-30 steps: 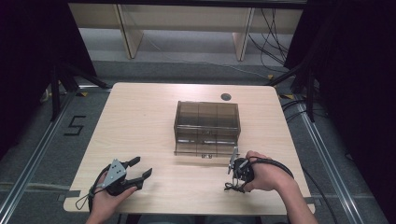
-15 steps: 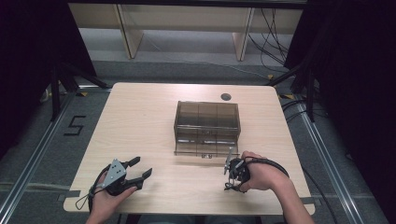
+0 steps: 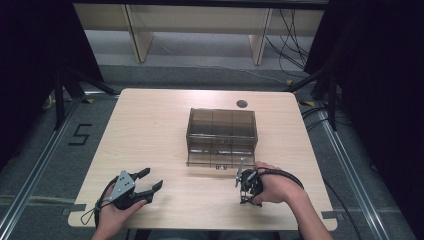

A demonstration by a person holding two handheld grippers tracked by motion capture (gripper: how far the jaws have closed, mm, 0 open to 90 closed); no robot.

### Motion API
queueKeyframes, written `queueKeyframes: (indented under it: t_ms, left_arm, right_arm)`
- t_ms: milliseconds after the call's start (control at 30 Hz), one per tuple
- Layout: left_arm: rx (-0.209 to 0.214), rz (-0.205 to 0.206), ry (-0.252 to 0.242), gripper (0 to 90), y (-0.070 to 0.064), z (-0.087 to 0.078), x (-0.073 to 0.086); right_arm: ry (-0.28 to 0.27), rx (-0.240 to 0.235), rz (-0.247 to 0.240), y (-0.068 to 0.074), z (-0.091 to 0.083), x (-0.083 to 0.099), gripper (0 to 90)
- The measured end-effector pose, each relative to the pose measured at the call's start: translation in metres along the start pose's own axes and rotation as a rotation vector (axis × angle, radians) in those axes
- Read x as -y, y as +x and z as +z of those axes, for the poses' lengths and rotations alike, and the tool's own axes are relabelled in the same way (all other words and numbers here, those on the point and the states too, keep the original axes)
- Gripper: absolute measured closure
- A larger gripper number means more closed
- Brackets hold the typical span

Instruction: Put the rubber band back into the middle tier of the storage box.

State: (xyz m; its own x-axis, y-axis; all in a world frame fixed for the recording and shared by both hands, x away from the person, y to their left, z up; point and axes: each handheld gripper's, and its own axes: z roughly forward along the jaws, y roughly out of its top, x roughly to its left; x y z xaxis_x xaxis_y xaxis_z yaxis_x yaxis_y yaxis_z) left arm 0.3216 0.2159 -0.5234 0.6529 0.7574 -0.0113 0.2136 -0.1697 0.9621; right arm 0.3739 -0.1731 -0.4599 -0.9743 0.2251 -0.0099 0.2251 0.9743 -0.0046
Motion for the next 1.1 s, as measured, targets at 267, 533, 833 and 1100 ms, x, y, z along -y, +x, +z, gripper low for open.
queueKeyframes:
  t_ms: [267,533,833,1100]
  left_arm:
    - [0.001,0.0,-0.001,33.2,-0.0001,-0.0002,0.0001]
    - [0.003,-0.001,-0.002,33.2,-0.0003,-0.0001,0.0001]
    - [0.002,-0.002,0.001,33.2,-0.0004,0.0,0.0]
    - [0.003,0.0,0.001,33.2,0.0,0.0,0.0]
  right_arm:
    - [0.005,-0.005,-0.006,-0.0016,0.0024,-0.0052,74.1]
    - [0.01,0.001,0.003,-0.0038,0.0015,-0.0097,84.6]
    - [0.004,-0.01,0.012,-0.0042,0.0006,-0.009,90.0]
    - [-0.005,-0.012,0.018,-0.0043,-0.0049,-0.008,90.0]
